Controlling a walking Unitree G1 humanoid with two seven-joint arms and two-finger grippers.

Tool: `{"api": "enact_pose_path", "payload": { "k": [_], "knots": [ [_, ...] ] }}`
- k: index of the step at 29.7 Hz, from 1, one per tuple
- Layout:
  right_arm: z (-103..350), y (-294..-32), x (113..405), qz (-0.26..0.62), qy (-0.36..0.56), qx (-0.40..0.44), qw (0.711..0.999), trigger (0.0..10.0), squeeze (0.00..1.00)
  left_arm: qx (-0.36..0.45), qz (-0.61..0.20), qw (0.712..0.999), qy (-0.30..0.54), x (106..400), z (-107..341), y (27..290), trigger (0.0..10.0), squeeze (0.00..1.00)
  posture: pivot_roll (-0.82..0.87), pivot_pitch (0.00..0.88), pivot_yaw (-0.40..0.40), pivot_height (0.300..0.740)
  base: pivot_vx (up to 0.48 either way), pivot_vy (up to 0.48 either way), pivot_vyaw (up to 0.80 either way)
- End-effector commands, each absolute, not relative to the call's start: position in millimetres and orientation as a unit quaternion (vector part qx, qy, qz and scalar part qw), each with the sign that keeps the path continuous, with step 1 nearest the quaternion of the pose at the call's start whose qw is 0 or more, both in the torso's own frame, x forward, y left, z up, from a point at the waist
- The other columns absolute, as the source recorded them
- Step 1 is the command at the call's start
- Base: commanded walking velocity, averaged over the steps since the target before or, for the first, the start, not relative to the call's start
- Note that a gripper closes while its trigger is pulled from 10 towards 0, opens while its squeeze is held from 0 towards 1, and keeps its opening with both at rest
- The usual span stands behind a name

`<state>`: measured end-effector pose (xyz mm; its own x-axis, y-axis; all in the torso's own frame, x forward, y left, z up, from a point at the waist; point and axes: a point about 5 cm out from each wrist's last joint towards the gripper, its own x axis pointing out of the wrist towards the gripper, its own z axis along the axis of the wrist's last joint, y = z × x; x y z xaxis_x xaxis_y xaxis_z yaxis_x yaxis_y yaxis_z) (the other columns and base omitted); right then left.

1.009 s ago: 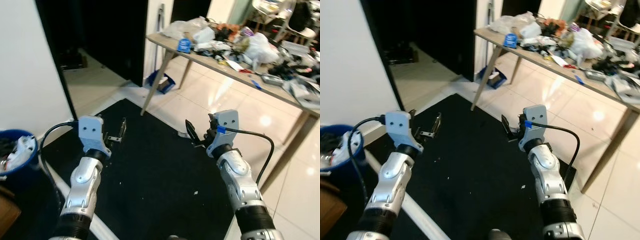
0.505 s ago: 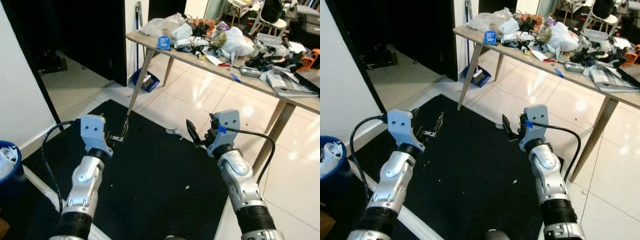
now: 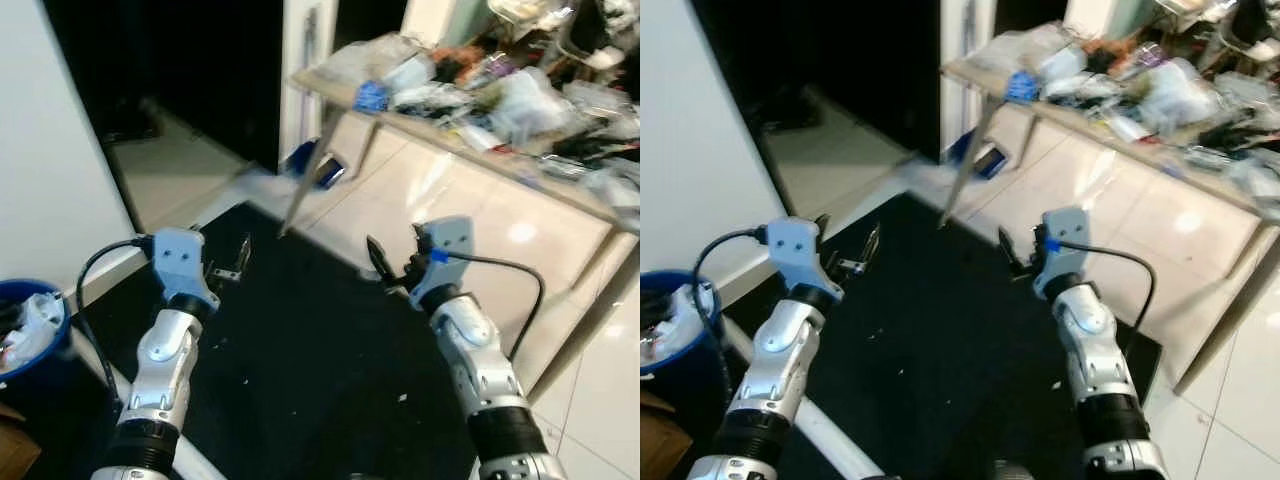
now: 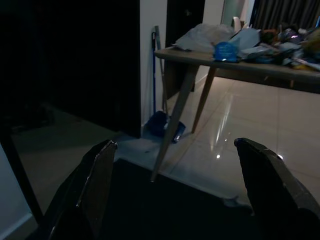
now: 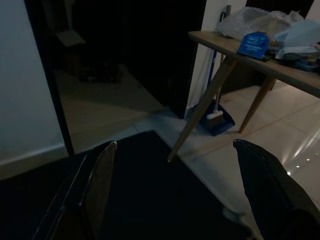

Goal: Picking trash to rubbish bin

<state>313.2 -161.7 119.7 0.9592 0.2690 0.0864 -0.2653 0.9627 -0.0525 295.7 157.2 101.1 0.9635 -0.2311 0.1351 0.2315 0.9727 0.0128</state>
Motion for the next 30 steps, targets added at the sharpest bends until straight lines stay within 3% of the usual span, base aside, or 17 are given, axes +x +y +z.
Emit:
{"api": "enact_pose_path", "payload": {
  "k": [1, 16, 30],
  "knots": [
    [118.5, -168.3, 313.2, 0.126, -0.039, -0.021, 0.991, 10.0, 0.0, -0.006, -0.125, 0.99, -0.067, 296.2, 100.9, 152.3, 10.0, 0.0, 0.0, 0.0, -0.022, 0.74, 0.371, 0.0, 0.0],
    [118.4, -168.0, 313.9, 0.127, -0.037, -0.02, 0.991, 10.0, 0.0, -0.005, -0.126, 0.99, -0.068, 296.2, 100.8, 152.2, 10.0, 0.0, 0.0, 0.0, -0.024, 0.74, 0.377, 0.0, -0.72],
    [118.8, -168.3, 314.1, 0.129, -0.04, -0.02, 0.991, 10.0, 0.0, -0.005, -0.128, 0.989, -0.068, 296.4, 100.0, 152.0, 10.0, 0.0, 0.0, 0.0, -0.026, 0.74, 0.376, 0.0, 0.0]
  ]
}}
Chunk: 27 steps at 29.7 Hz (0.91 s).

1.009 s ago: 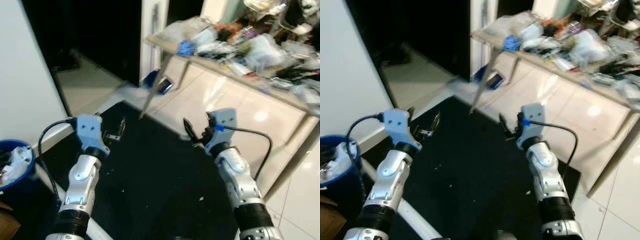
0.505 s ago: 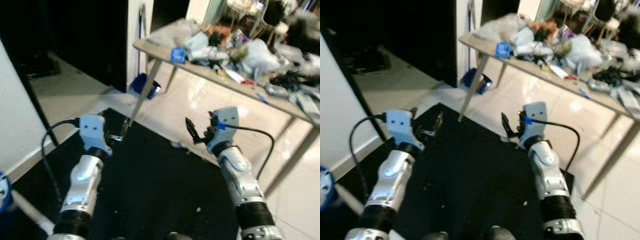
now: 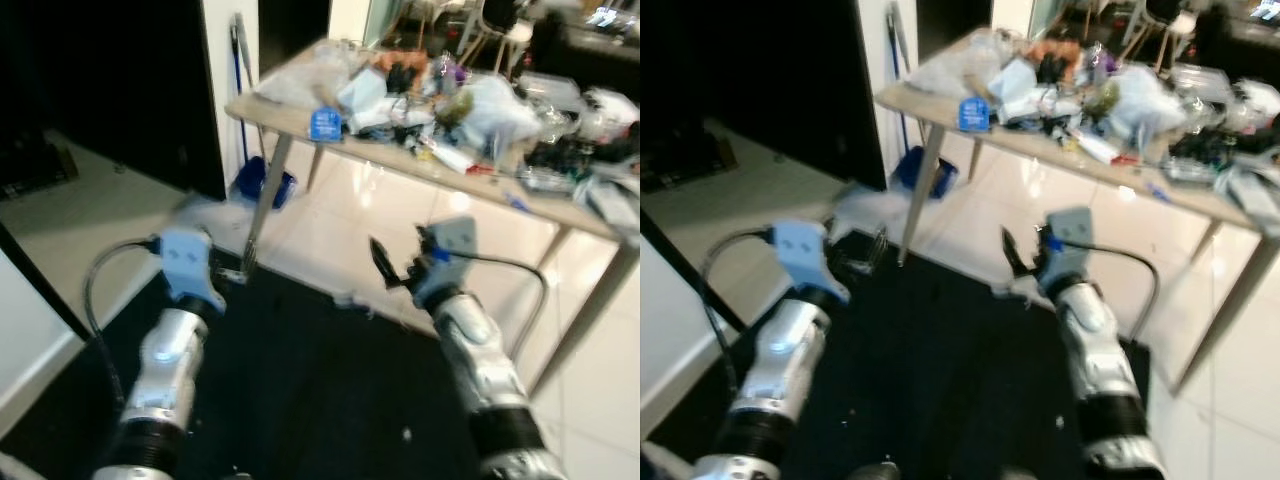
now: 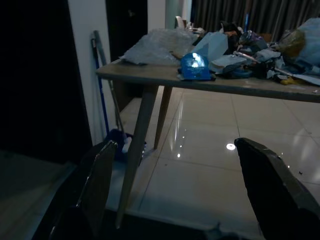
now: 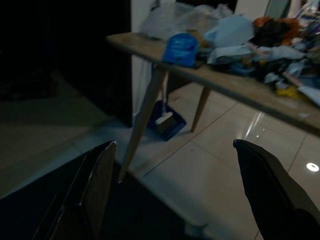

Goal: Picking trash to rubbish bin

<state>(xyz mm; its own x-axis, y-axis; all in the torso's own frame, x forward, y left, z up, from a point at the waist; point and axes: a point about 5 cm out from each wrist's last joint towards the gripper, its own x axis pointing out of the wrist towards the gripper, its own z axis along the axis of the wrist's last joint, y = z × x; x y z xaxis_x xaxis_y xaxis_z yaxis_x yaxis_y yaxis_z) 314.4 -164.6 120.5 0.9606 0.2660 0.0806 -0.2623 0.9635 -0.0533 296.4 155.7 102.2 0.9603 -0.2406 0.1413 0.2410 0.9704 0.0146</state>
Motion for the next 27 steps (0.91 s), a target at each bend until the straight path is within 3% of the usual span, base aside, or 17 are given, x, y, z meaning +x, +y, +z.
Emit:
{"api": "enact_pose_path", "payload": {
  "k": [1, 15, 27],
  "knots": [
    [119, -168, 314, 0.129, -0.04, -0.02, 0.991, 10.0, 0.0, -0.005, -0.128, 0.989, -0.068, 296, 100, 152, 10.0, 0.0, 0.0, 0.0, -0.026, 0.74, 0.379, 0.0, 0.0],
    [120, -170, 309, 0.178, -0.046, -0.023, 0.983, 10.0, 0.0, -0.006, -0.127, 0.989, -0.07, 296, 100, 153, 10.0, 0.0, 0.0, 0.0, -0.026, 0.74, 0.377, 0.0, 0.0],
    [126, -181, 286, 0.29, -0.051, 0.016, 0.955, 10.0, 0.0, 0.01, -0.144, 0.986, -0.081, 293, 102, 154, 10.0, 0.0, 0.0, 0.0, -0.035, 0.74, 0.377, 0.0, 0.0]
  ]
}}
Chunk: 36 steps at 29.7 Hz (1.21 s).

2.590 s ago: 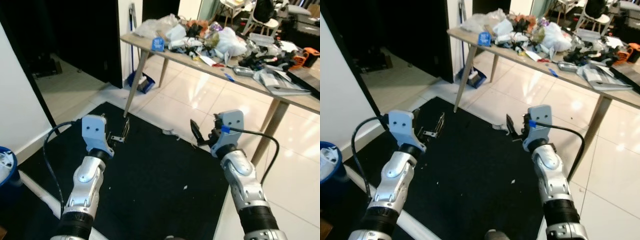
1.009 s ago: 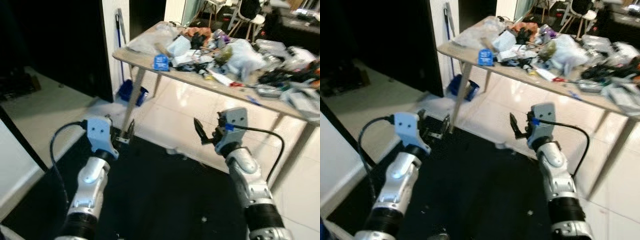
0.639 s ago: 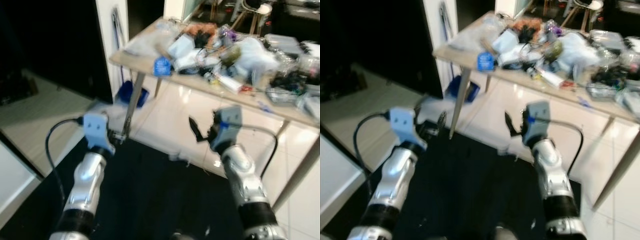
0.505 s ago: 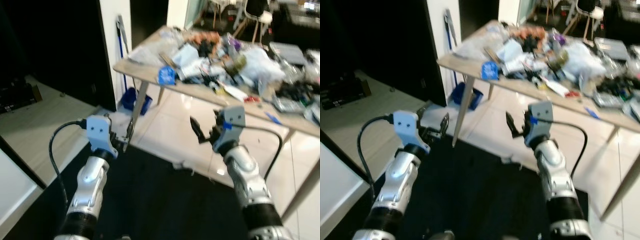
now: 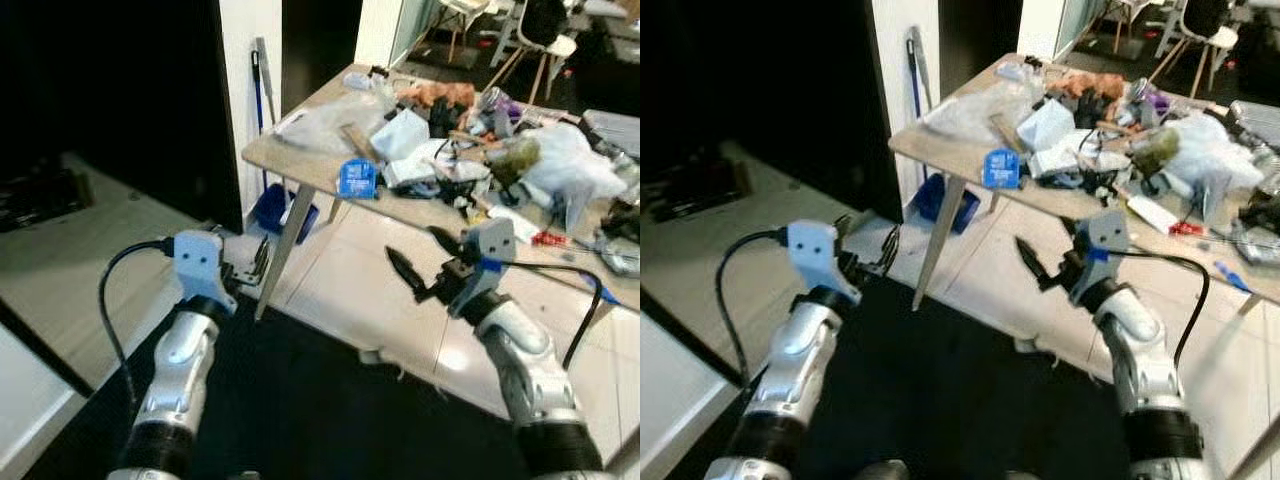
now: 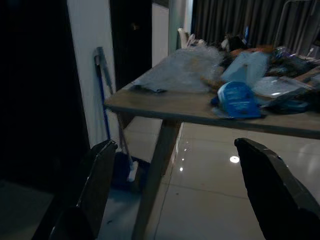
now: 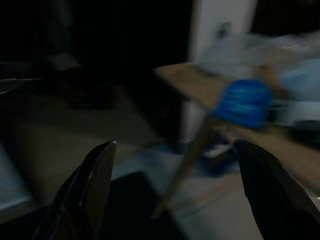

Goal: Picking trash to rubbish bin

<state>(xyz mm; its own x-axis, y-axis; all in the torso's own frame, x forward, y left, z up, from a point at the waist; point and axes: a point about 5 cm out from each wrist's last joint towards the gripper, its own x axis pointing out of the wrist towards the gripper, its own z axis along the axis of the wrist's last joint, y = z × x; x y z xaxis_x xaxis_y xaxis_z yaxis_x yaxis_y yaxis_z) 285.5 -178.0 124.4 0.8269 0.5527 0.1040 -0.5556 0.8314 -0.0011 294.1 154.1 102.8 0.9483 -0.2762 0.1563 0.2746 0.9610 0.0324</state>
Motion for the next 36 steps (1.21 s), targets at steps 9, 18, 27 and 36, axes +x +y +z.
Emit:
{"api": "enact_pose_path", "payload": {
  "k": [9, 18, 27, 36],
  "knots": [
    [123, -178, 254, 0.438, -0.001, 0.049, 0.897, 10.0, 0.0, 0.008, -0.219, 0.971, -0.1, 291, 111, 152, 10.0, 0.0, -0.01, 0.0, -0.041, 0.74, 0.375, 0.0, 0.0],
    [128, -198, 256, 0.422, 0.028, 0.036, 0.906, 10.0, 0.0, 0.026, -0.259, 0.96, -0.102, 292, 117, 154, 10.0, 0.0, -0.02, 0.0, -0.039, 0.74, 0.373, 0.0, 0.0],
    [127, -201, 253, 0.44, 0.053, 0.044, 0.895, 10.0, 0.0, 0.028, -0.286, 0.952, -0.105, 292, 122, 157, 10.0, 0.0, -0.02, 0.0, -0.038, 0.74, 0.361, 0.0, -0.35],
    [126, -196, 249, 0.462, 0.065, 0.04, 0.884, 10.0, 0.0, 0.04, -0.323, 0.94, -0.098, 291, 121, 152, 10.0, 0.0, -0.02, 0.0, -0.038, 0.74, 0.353, 0.0, -0.61]
  ]
}}
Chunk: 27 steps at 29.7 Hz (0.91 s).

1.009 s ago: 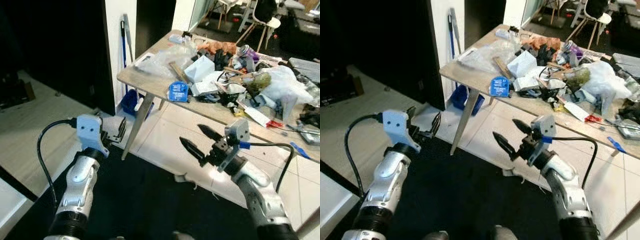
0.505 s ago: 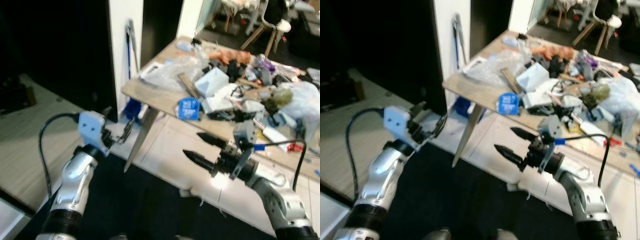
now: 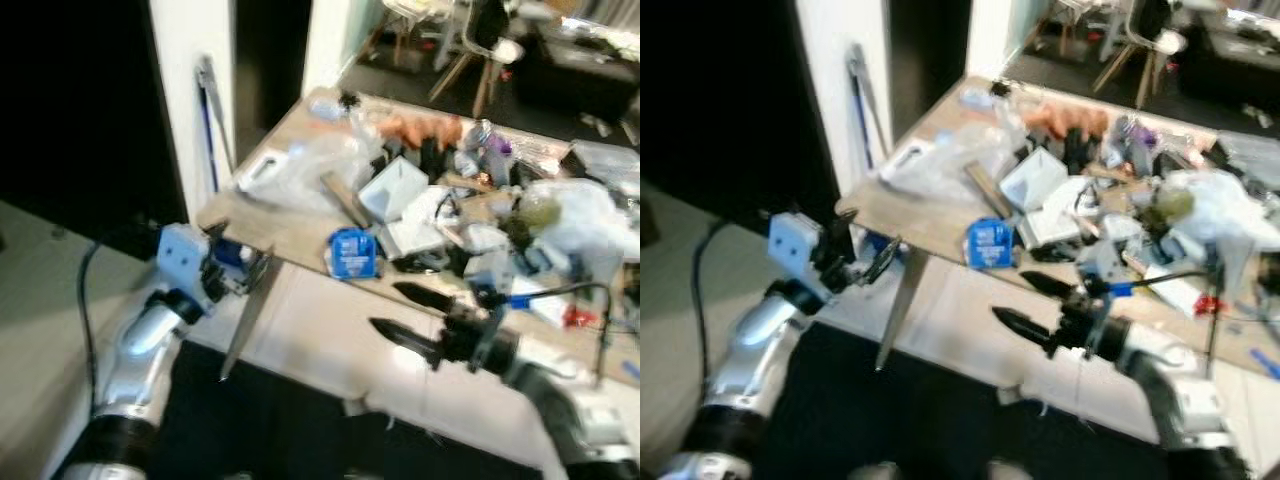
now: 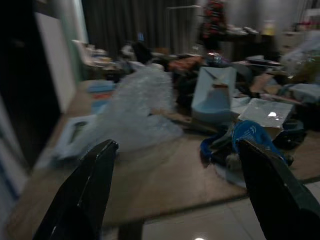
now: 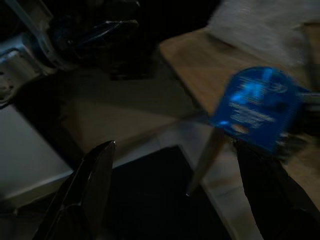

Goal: Picking trash to rubbish bin

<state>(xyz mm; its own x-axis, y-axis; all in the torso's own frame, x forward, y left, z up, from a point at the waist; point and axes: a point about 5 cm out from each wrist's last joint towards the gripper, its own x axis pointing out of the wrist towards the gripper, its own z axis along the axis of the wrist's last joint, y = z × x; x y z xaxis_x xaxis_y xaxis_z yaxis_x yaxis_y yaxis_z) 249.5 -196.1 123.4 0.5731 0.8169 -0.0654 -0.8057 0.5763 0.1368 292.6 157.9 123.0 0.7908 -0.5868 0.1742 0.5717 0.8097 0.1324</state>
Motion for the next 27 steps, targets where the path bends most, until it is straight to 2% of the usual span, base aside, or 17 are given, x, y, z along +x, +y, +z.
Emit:
{"api": "enact_pose_path", "payload": {
  "k": [1, 8, 12, 16, 21, 22, 23, 27],
  "knots": [
    [124, -196, 247, 0.469, 0.072, 0.037, 0.88, 10.0, 0.0, 0.044, -0.325, 0.94, -0.096, 291, 120, 151, 10.0, 0.0, -0.02, 0.0, -0.038, 0.74, 0.33, 0.0, 0.0],
    [124, -196, 243, 0.493, 0.092, 0.03, 0.865, 10.0, 0.0, 0.058, -0.331, 0.938, -0.084, 293, 118, 152, 10.0, 0.0, -0.02, 0.0, -0.04, 0.74, 0.311, 0.0, 0.0],
    [122, -196, 240, 0.507, 0.106, 0.017, 0.855, 10.0, 0.0, 0.082, -0.37, 0.924, -0.061, 290, 111, 147, 10.0, 0.0, -0.02, 0.0, -0.043, 0.74, 0.277, 0.0, 0.0],
    [118, -196, 236, 0.518, 0.122, 0.01, 0.847, 10.0, 0.0, 0.08, -0.427, 0.9, -0.031, 280, 105, 148, 10.0, 0.0, -0.02, 0.0, -0.043, 0.74, 0.0, 0.0, 0.0],
    [117, -197, 234, 0.521, 0.131, 0.007, 0.844, 10.0, 0.0, 0.071, -0.441, 0.894, -0.024, 279, 108, 155, 10.0, 0.0, -0.02, 0.0, -0.043, 0.74, 0.0, 0.0, 0.0],
    [116, -197, 233, 0.524, 0.135, 0.004, 0.841, 10.0, 0.0, 0.06, -0.453, 0.89, -0.018, 277, 109, 158, 10.0, 0.22, -0.02, 0.0, -0.042, 0.74, 0.0, 0.0, 0.0],
    [115, -198, 231, 0.531, 0.142, 0.004, 0.835, 10.0, 0.0, 0.047, -0.47, 0.882, -0.012, 275, 112, 163, 10.0, 1.0, -0.02, 0.0, -0.041, 0.74, 0.0, 0.0, 0.0],
    [115, -201, 228, 0.541, 0.151, 0.002, 0.827, 10.0, 0.0, 0.032, -0.493, 0.869, -0.008, 271, 117, 167, 10.0, 1.0, -0.02, 0.0, -0.041, 0.74, 0.0, 0.0, 0.0]
  ]
}}
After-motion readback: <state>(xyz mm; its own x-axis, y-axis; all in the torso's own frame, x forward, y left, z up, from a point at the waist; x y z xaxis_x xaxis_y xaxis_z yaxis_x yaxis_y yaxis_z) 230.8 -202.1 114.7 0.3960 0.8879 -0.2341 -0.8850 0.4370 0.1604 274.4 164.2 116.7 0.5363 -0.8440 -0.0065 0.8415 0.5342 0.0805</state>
